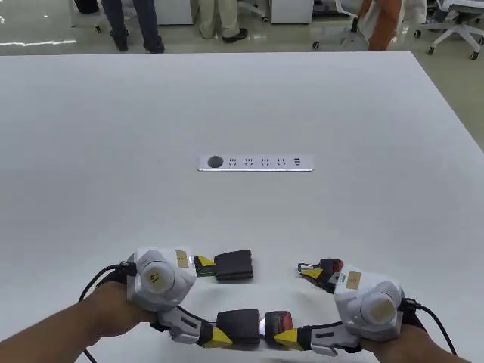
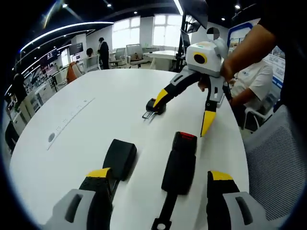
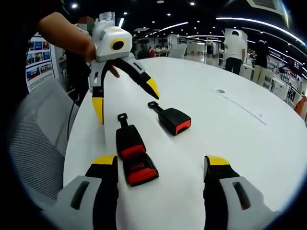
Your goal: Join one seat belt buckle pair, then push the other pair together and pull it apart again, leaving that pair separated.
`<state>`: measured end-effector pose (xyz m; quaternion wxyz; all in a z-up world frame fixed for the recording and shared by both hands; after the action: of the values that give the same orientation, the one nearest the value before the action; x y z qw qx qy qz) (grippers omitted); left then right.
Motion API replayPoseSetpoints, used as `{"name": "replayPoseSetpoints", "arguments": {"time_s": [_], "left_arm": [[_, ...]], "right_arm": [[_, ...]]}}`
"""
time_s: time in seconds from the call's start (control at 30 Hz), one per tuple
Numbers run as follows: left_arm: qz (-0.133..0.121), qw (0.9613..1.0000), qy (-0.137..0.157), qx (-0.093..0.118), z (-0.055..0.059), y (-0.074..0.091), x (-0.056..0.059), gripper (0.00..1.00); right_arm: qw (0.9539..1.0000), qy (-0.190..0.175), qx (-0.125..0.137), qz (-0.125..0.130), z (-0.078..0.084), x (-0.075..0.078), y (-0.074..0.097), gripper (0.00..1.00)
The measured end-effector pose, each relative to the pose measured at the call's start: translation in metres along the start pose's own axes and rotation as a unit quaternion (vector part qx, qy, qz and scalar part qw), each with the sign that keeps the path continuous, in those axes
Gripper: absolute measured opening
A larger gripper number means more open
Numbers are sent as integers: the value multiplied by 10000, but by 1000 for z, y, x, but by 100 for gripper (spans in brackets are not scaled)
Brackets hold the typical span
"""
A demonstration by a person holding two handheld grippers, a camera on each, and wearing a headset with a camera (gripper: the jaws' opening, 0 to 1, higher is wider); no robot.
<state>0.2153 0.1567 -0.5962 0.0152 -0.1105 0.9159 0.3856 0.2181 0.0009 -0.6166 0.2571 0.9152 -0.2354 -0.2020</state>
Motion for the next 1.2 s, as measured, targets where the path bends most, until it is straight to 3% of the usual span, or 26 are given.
{"name": "replayPoseSetpoints", "arguments": {"time_s": [0.2,0.3,0.5,0.67,0.8,0.87,1.13,1.2], "left_arm": [[-182,9998,65,18,-1,5,-13,84],[-254,9997,52,43,-6,9,-20,84],[-314,9995,28,65,-6,9,-36,84],[-315,9995,14,74,-7,5,-46,84],[-252,9997,10,70,5,-3,-62,84],[-202,9998,-4,72,2,-6,-63,83],[4,10000,-65,-6,16,-30,-77,82],[71,9999,-100,-47,14,-33,-77,81]], "right_arm": [[9999,-2,109,128,-9,18,8,72],[9997,-22,172,158,-14,29,12,73],[9995,-46,109,283,-16,55,23,74],[9994,-100,70,313,-14,68,29,74],[9995,-146,-18,274,-7,80,27,74],[9996,-144,-75,249,-4,81,27,74],[9994,-215,-257,109,5,91,22,73],[9992,-247,-317,36,8,95,20,72]]}}
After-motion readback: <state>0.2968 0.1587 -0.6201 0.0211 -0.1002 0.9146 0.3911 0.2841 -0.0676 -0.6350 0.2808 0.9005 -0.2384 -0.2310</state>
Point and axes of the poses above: the centre of the closed fingertips' face, and the gripper's own axes: y roughly backward along the fingers, x roughly to its right, z roughly out of its underside, the point moved 4 cm from there along y, roughly backward along the fingers, and after that the axes turned 14 degrees about -y, right-handed, at the moved point
